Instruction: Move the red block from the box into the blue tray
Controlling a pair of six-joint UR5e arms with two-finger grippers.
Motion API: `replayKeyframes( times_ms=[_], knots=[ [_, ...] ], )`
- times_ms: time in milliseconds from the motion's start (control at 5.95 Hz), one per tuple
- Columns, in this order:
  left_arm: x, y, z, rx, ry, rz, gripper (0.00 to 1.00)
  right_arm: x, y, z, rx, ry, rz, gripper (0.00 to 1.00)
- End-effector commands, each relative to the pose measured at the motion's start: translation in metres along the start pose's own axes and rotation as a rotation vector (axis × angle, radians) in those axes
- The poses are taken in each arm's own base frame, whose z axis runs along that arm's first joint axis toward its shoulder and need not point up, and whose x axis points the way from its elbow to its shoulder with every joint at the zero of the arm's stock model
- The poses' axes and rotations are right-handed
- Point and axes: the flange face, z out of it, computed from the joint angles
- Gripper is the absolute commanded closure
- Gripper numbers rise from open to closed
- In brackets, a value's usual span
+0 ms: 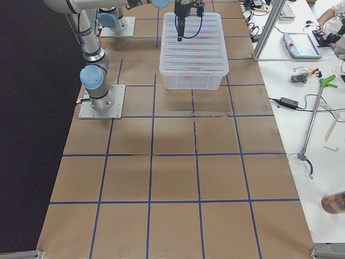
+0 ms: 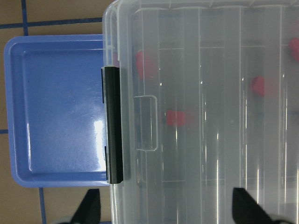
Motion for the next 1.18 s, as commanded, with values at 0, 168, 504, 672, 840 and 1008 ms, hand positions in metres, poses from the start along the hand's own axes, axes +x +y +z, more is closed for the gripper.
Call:
replayKeyframes(
  times_ms=[0,168,504,672,840,1008],
  knots=[
    [-0.0002,0.0005,-0.0009,0.002,-0.002,0.0,0.02,0.0006,-0.0003,0.0,0.001,-0.002,0.001,0.0],
    [-0.0002,-0.0009,0.0016,-0.003,-0.002,0.0,0.02,-0.0002,-0.0001,0.0,0.0,-0.002,-0.002,0.0],
    [-0.0002,0.0007,-0.0008,0.0,-0.002,0.0,0.02,0.0006,0.0002,-0.0015,0.004,-0.002,0.001,0.0],
    [-0.0004,0.0036,-0.0031,-0.004,-0.004,0.0,0.02,0.0007,-0.0003,-0.0001,0.001,0.0,0.001,0.0],
    [-0.0014,0.002,-0.0023,-0.005,0.002,-0.003,0.02,0.0007,-0.0003,0.0,0.001,0.0,0.001,0.0],
    [-0.0003,0.0022,-0.0023,-0.005,0.005,-0.002,0.02,0.0028,-0.0012,-0.0003,0.002,-0.001,0.002,0.0]
  ],
)
